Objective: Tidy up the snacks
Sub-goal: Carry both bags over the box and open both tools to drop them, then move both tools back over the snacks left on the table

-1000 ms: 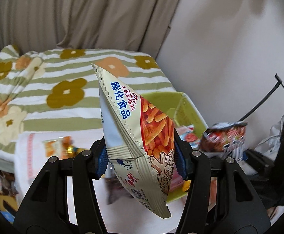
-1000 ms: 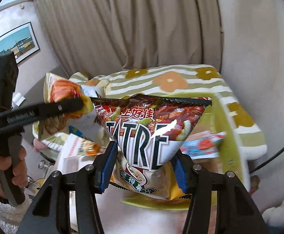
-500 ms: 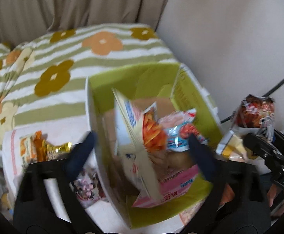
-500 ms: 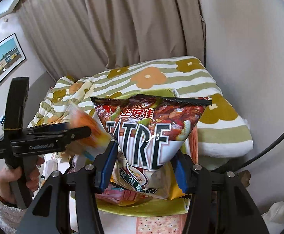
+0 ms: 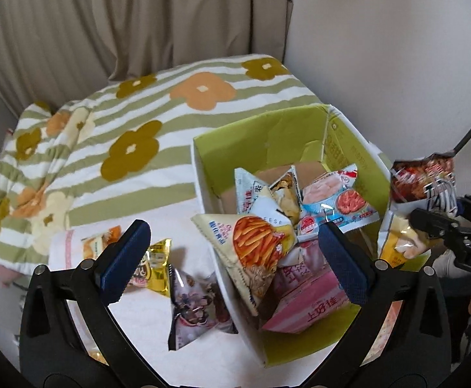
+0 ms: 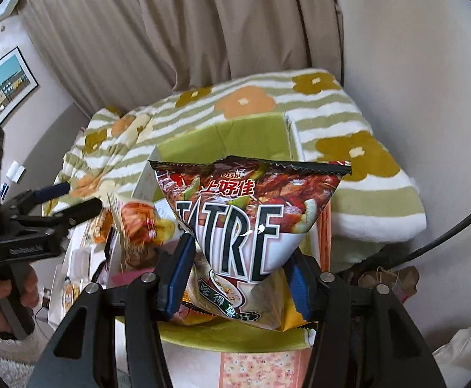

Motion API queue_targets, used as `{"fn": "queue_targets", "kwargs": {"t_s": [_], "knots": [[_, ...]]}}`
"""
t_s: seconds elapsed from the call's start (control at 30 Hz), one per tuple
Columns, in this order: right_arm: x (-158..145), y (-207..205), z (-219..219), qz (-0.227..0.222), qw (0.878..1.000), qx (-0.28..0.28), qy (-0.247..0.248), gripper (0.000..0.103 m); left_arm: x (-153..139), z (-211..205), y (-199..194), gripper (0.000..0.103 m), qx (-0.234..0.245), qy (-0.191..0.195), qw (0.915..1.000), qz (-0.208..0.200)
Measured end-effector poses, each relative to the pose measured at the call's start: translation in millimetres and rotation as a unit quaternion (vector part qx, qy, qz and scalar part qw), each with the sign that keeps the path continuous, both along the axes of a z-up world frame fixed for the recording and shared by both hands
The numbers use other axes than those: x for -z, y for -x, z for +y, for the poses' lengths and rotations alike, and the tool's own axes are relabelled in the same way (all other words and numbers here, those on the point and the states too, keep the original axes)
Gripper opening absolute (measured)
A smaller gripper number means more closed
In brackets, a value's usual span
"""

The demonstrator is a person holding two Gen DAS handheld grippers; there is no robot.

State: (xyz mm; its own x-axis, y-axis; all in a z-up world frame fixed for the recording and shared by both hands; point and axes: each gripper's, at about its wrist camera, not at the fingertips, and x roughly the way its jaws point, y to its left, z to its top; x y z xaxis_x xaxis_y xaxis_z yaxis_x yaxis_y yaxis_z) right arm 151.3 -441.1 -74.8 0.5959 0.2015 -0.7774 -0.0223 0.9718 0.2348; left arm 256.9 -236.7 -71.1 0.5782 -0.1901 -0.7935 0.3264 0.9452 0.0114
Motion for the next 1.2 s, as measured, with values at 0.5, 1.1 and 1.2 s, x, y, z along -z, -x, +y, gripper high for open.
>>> {"fn": "queue_targets", "kwargs": {"t_s": [0.5,1.1,1.2], "knots": [[5,16,7,-0.031,0.999,-0.020,0.026,0.103,0,29,30,0.102,-0.031,0.037,0.9988,0.003],[-24,31,59,-0.078,0.988,-0.130,0.020,0.103,-21,88,97,0.102,-0.136,0.049,0.9894,-0.014],[-24,33,74,-0.083,0.984,-0.154,0.016,0.103,-22,109,109,0.102,-0.164,0.048,0.9851,-0.017]]}}
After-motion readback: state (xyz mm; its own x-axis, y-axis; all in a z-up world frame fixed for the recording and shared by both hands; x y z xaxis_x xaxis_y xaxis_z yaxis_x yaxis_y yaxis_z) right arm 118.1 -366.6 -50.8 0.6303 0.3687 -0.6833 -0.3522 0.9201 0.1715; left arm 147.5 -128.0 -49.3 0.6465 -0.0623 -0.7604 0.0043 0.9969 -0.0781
